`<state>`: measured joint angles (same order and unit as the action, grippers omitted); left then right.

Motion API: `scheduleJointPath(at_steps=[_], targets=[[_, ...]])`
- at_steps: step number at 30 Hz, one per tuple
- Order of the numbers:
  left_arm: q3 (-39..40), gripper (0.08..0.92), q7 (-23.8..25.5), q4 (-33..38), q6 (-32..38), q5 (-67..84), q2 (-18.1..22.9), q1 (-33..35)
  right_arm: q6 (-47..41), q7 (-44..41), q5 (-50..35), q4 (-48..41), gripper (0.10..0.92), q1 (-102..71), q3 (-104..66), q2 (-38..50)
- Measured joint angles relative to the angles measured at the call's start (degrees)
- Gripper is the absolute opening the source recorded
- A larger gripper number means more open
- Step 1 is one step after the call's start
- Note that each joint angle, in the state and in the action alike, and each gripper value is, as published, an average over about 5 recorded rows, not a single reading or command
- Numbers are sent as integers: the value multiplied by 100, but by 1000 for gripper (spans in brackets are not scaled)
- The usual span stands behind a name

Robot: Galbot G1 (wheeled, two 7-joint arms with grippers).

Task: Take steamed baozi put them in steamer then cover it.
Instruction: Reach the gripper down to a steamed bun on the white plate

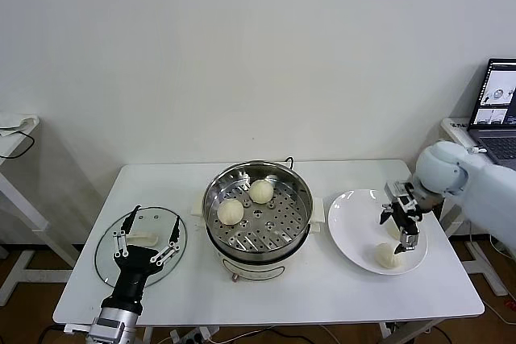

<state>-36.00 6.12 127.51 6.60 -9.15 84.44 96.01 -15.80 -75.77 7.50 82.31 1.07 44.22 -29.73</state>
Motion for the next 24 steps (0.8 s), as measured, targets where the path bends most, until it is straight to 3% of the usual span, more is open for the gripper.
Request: scheduleJointPath(at_steps=[24], targets=[[-2,823,0,-117,-14,-3,6,-64,203,139,748,-668,823,-1141,-908,-430]])
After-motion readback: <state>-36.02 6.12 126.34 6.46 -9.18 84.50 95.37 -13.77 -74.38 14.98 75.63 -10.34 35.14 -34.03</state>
